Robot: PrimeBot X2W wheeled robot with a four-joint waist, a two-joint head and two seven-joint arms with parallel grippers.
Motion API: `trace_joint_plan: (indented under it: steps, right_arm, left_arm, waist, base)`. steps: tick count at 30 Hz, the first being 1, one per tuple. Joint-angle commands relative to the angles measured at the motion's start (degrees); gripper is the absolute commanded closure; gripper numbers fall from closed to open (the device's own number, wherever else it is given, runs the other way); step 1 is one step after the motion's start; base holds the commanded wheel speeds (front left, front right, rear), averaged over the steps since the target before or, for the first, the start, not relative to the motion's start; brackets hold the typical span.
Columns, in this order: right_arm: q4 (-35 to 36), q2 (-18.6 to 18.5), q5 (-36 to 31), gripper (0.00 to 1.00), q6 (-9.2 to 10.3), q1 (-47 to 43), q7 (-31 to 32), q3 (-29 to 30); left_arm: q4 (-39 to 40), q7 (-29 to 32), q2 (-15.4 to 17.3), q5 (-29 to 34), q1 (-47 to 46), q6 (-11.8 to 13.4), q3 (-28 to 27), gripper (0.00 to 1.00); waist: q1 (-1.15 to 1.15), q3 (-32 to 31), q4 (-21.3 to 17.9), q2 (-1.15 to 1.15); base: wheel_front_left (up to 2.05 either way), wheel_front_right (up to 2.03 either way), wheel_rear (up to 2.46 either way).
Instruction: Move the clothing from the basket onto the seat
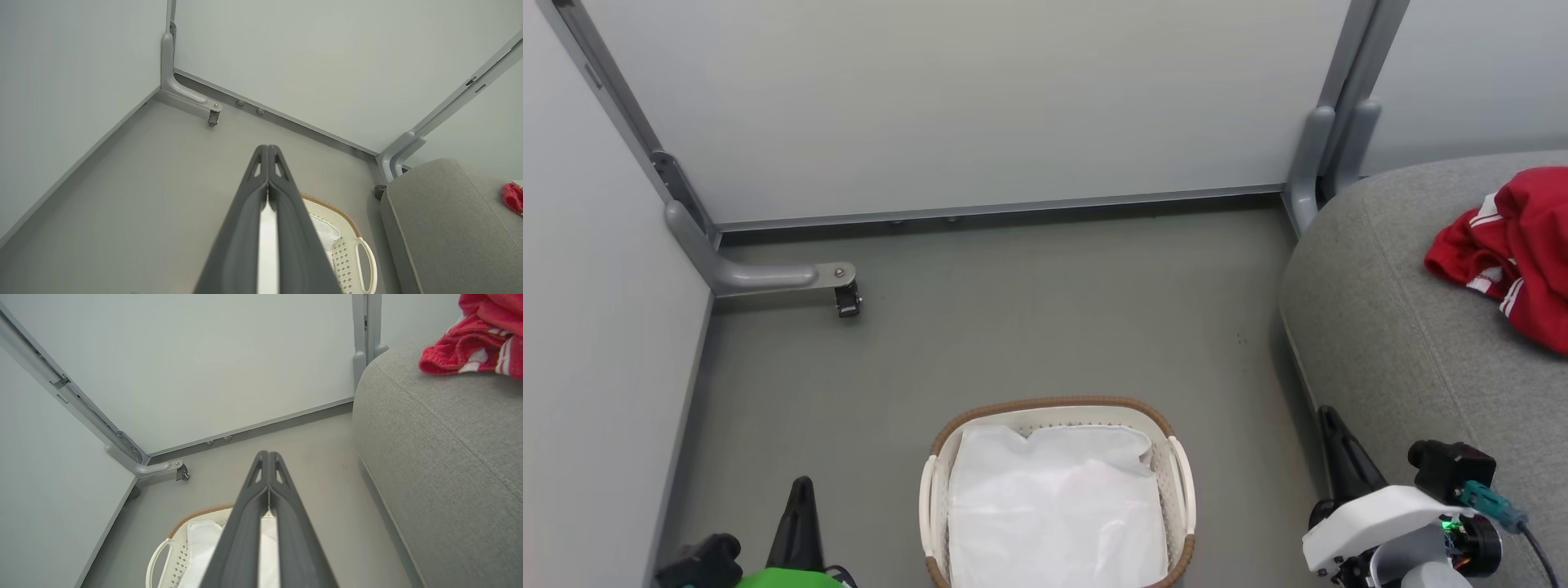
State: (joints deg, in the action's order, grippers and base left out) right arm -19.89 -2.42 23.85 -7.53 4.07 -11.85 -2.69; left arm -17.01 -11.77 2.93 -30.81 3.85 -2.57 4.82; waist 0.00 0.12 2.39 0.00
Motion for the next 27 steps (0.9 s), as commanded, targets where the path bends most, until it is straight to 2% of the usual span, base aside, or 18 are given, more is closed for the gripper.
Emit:
trace_joint_plan:
  steps: [1, 27]
  right_arm:
    - [1.3, -0.2, 2.7, 1.00, 0.01, 1.0, 0.6, 0.5]
    - [2.9, -0.3, 24.6, 1.00, 0.02, 1.6, 6.5, 3.4]
  left_arm:
    - [1.0, 0.5, 0.1, -2.4, -1.8, -0.4, -0.7, 1.00]
    - [1.8, 6.4, 0.1, -22.1, -4.8, -2.0, -4.3, 1.00]
  waist:
    - [0.00, 0.0, 0.0, 0.00]
    - [0.00, 0.0, -0.6, 0.00]
  base:
    - [0.00, 0.00, 0.00]
    - [0.00, 0.00, 0.00]
